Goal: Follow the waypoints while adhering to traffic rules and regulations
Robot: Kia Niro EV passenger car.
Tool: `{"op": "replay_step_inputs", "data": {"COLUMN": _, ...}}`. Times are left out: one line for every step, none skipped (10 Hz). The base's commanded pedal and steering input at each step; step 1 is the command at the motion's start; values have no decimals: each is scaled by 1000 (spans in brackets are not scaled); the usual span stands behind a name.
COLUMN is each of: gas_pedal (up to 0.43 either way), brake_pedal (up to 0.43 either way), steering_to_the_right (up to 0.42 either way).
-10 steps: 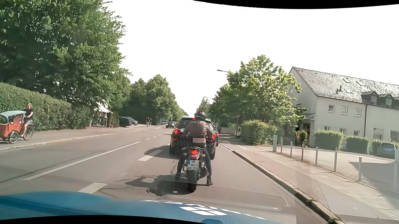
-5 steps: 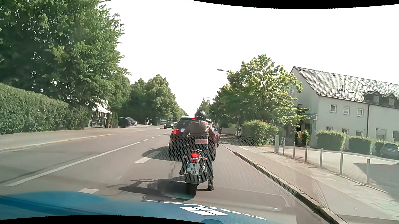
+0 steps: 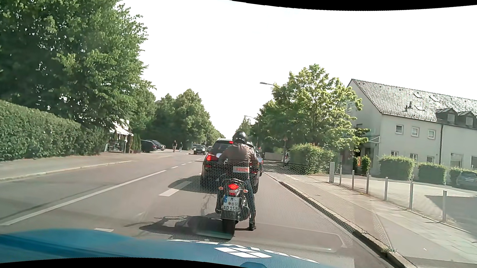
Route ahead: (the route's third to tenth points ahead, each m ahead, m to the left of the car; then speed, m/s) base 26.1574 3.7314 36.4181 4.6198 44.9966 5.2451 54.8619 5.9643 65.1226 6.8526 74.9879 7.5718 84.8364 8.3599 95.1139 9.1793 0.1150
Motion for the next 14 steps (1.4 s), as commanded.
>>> {"op": "replay_step_inputs", "data": {"gas_pedal": 0, "brake_pedal": 195, "steering_to_the_right": -21}}
{"op": "replay_step_inputs", "data": {"gas_pedal": 0, "brake_pedal": 201, "steering_to_the_right": -21}}
{"op": "replay_step_inputs", "data": {"gas_pedal": 0, "brake_pedal": 213, "steering_to_the_right": -21}}
{"op": "replay_step_inputs", "data": {"gas_pedal": 0, "brake_pedal": 232, "steering_to_the_right": -21}}
{"op": "replay_step_inputs", "data": {"gas_pedal": 0, "brake_pedal": 250, "steering_to_the_right": -21}}
{"op": "replay_step_inputs", "data": {"gas_pedal": 0, "brake_pedal": 256, "steering_to_the_right": -21}}
{"op": "replay_step_inputs", "data": {"gas_pedal": 0, "brake_pedal": 268, "steering_to_the_right": -21}}
{"op": "replay_step_inputs", "data": {"gas_pedal": 0, "brake_pedal": 280, "steering_to_the_right": -21}}
{"op": "replay_step_inputs", "data": {"gas_pedal": 0, "brake_pedal": 293, "steering_to_the_right": -21}}
{"op": "replay_step_inputs", "data": {"gas_pedal": 0, "brake_pedal": 293, "steering_to_the_right": -21}}
{"op": "replay_step_inputs", "data": {"gas_pedal": 0, "brake_pedal": 299, "steering_to_the_right": -21}}
{"op": "replay_step_inputs", "data": {"gas_pedal": 0, "brake_pedal": 305, "steering_to_the_right": -21}}
{"op": "replay_step_inputs", "data": {"gas_pedal": 0, "brake_pedal": 311, "steering_to_the_right": -21}}
{"op": "replay_step_inputs", "data": {"gas_pedal": 0, "brake_pedal": 317, "steering_to_the_right": -21}}
